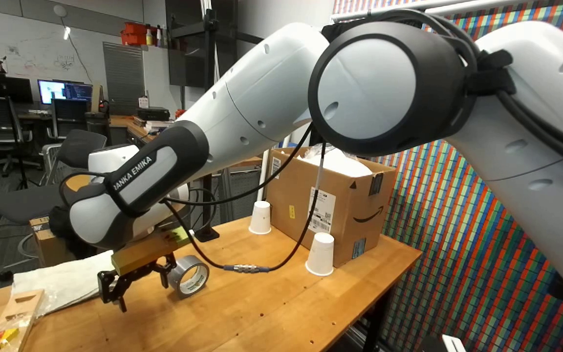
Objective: Move the grey tape to the right
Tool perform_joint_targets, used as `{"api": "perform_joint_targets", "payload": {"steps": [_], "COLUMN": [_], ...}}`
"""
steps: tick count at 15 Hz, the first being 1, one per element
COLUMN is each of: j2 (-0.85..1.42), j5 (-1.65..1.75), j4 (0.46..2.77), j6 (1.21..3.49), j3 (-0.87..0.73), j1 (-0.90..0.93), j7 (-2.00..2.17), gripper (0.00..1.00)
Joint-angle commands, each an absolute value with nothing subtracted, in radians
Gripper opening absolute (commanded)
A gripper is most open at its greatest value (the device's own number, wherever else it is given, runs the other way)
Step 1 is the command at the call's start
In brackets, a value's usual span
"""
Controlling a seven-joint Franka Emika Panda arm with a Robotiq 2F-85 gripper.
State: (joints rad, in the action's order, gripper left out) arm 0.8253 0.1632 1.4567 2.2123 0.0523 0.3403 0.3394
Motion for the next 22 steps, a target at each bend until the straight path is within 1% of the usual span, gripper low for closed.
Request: {"api": "perform_joint_targets", "payload": {"steps": [1,12,22], "j2": [0.816,0.803,0.804], "j5": [0.154,0.168,0.167], "j4": [1.456,1.489,1.488], "j6": [2.249,2.276,2.276], "j3": [0.041,-0.002,0.011], "j1": [0.344,0.317,0.336], "j7": [0.342,0.336,0.326], "gripper": [1.0,1.0,1.0]}}
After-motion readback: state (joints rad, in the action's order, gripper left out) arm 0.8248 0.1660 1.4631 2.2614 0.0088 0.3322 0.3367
